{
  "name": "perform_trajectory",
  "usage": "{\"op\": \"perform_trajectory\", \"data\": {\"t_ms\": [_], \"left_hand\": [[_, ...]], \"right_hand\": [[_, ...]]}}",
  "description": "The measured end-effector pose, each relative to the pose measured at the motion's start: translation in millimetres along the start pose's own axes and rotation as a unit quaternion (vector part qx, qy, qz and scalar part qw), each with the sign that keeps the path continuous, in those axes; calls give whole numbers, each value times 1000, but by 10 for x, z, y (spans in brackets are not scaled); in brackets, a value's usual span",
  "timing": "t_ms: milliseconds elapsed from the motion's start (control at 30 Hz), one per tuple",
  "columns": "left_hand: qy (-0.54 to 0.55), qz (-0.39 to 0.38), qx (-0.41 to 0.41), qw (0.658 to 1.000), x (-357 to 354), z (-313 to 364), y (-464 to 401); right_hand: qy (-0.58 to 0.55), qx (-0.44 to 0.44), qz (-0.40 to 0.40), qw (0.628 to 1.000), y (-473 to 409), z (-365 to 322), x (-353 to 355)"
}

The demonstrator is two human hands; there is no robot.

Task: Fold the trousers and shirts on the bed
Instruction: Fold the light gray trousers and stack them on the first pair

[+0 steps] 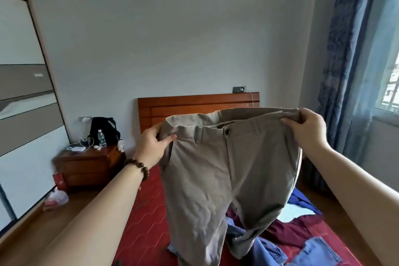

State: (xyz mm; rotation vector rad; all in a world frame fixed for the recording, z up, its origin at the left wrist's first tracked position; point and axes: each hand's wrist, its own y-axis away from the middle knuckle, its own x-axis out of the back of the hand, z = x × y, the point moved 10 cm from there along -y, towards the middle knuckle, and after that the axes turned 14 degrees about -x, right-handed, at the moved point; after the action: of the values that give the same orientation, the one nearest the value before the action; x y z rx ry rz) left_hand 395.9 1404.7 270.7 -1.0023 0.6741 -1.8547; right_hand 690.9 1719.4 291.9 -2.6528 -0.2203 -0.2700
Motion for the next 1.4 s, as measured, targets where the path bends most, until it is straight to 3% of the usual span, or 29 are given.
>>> {"op": "perform_trajectory", "data": {"t_ms": [233,433,567,633,700,767,867,967,1133,1267,1400], "left_hand": [[6,142,-14,990,766,278,-587],[77,153,-41,984,1078,533,-959],[303,122,50,944,979,306,-943],[354,81,133,922,797,127,-851],[344,71,219,910,589,-68,-720],[311,105,295,897,419,-201,-561],[253,171,340,890,272,-211,-385],[249,206,322,890,119,-101,-318],[290,158,258,908,-287,329,-336],[365,131,215,896,-572,600,-293],[287,74,149,943,-622,699,-246]], "right_hand": [[-79,63,-3,995,-454,-1096,321],[-125,71,-123,982,-612,-1563,196],[-238,-10,-268,934,-512,-1361,96],[-258,-87,-306,912,-458,-1126,25],[-218,-157,-253,930,-434,-793,-50],[-157,-196,-143,957,-418,-491,-71],[-136,-212,-23,967,-287,-319,-101],[-157,-210,-14,965,-124,-409,-285],[-212,-197,-110,951,242,-774,-856],[-208,-203,-171,941,562,-998,-1228],[-150,-246,-238,928,825,-1083,-1400]]}}
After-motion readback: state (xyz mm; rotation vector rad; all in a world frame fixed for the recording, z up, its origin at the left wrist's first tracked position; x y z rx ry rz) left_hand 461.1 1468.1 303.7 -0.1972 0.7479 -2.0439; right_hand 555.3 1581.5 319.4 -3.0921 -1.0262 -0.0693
